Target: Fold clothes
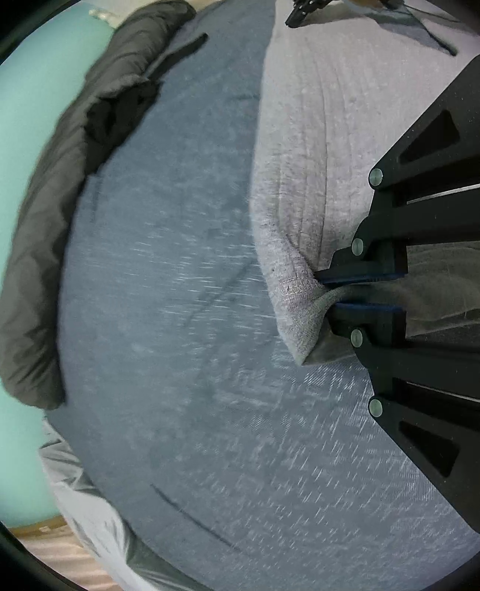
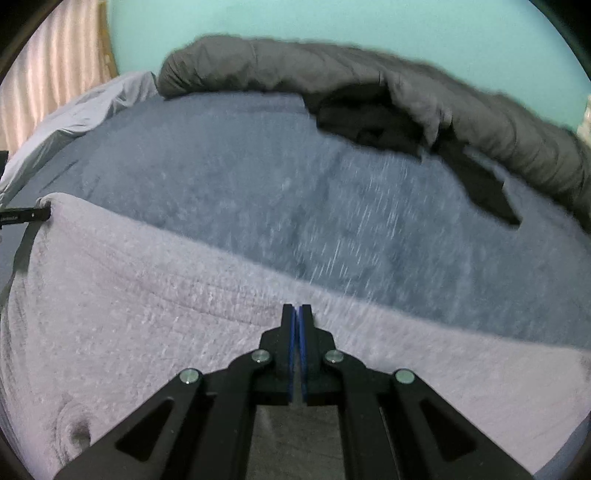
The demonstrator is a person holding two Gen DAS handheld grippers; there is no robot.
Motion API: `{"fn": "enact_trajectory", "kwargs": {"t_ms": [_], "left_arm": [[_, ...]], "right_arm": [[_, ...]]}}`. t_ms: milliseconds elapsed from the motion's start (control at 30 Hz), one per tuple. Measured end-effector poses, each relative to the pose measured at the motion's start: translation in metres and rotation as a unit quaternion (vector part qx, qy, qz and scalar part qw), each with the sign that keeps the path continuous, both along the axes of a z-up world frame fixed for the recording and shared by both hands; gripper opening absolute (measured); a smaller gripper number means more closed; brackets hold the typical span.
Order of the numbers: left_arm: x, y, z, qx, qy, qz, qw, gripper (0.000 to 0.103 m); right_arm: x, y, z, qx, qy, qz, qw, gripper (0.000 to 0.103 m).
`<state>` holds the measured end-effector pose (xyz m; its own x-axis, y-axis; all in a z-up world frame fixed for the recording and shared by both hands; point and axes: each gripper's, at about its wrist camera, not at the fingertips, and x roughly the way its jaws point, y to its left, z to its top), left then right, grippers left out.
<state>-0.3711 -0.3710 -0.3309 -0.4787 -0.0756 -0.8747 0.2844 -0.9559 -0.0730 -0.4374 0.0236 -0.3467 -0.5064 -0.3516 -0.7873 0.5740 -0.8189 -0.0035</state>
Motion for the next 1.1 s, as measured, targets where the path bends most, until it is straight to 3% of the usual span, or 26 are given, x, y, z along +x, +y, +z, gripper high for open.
{"fn": "enact_trajectory", "kwargs": {"t_ms": [133,267,333,500,600,700,767,900,1000,1100], "left_arm": [[0.000,-0.001,0.000,0.002,0.000,0.001,1.0000,0.019],[0.016,-0.003,0.017,0.007,0.014,-0.001,0.9999,0.032],[0.033,-0.005,0.027,0.011,0.022,0.003,0.9997,0.033],[0.069,-0.012,0.033,0.034,0.019,0.016,0.9991,0.035],[0.088,-0.012,0.029,0.044,0.010,0.022,0.9987,0.035],[0.106,-0.009,0.023,0.053,0.002,0.026,0.9982,0.035],[0.116,-0.006,0.021,0.058,-0.003,0.028,0.9980,0.035],[0.141,0.003,0.024,0.068,-0.005,0.025,0.9974,0.035],[0.161,0.008,0.031,0.075,-0.002,0.024,0.9969,0.035],[0.174,0.013,0.034,0.090,-0.002,0.022,0.9957,0.037]], "right_arm": [[-0.011,0.001,-0.027,-0.012,-0.069,-0.005,0.998,0.003],[-0.008,0.023,-0.009,-0.049,-0.046,-0.010,0.998,0.006],[-0.006,0.043,0.004,-0.072,-0.036,-0.020,0.997,0.007],[-0.010,0.129,0.026,-0.066,-0.004,-0.088,0.994,0.029],[-0.017,0.181,0.022,-0.055,-0.020,-0.140,0.988,0.029],[-0.013,0.210,0.008,-0.059,-0.047,-0.157,0.985,0.029],[-0.009,0.217,-0.010,-0.045,-0.071,-0.157,0.984,0.029],[0.002,0.220,-0.032,0.001,-0.073,-0.161,0.984,0.029],[0.013,0.232,-0.015,0.005,-0.029,-0.217,0.976,0.029],[0.029,0.241,0.006,-0.045,-0.024,-0.207,0.977,0.029]]}}
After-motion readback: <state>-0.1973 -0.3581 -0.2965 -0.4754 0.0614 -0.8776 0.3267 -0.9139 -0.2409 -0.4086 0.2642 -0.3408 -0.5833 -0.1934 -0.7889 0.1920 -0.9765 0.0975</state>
